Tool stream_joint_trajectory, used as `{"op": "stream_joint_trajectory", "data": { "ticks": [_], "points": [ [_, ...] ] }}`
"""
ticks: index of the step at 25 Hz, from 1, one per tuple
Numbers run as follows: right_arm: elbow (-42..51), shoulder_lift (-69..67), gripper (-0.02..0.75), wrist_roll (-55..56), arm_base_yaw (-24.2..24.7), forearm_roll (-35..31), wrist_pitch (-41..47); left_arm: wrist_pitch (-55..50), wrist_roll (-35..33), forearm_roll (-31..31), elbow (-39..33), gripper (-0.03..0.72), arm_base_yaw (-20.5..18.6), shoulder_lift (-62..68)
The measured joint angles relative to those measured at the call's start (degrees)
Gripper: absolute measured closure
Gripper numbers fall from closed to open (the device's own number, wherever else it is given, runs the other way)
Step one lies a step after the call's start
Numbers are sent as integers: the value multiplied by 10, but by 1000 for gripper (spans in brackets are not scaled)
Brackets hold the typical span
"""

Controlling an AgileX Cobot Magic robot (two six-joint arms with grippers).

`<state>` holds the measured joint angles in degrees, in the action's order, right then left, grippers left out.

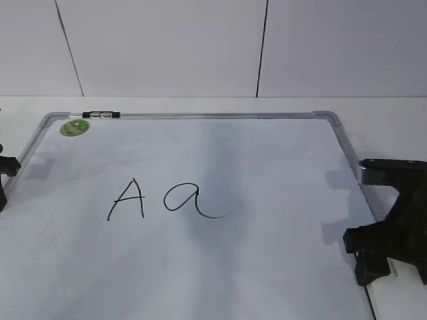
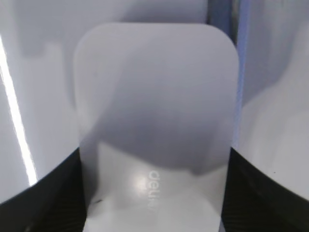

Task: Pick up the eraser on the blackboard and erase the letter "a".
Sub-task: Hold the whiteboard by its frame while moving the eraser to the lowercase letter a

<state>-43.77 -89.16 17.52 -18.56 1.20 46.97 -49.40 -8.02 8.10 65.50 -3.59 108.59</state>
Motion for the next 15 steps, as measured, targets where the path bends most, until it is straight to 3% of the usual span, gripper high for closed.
{"op": "stream_joint_trajectory", "data": {
  "ticks": [15],
  "points": [
    [-8,-2,212,1,0,2,27,0,0,0,0,549,0,0]
  ]
}}
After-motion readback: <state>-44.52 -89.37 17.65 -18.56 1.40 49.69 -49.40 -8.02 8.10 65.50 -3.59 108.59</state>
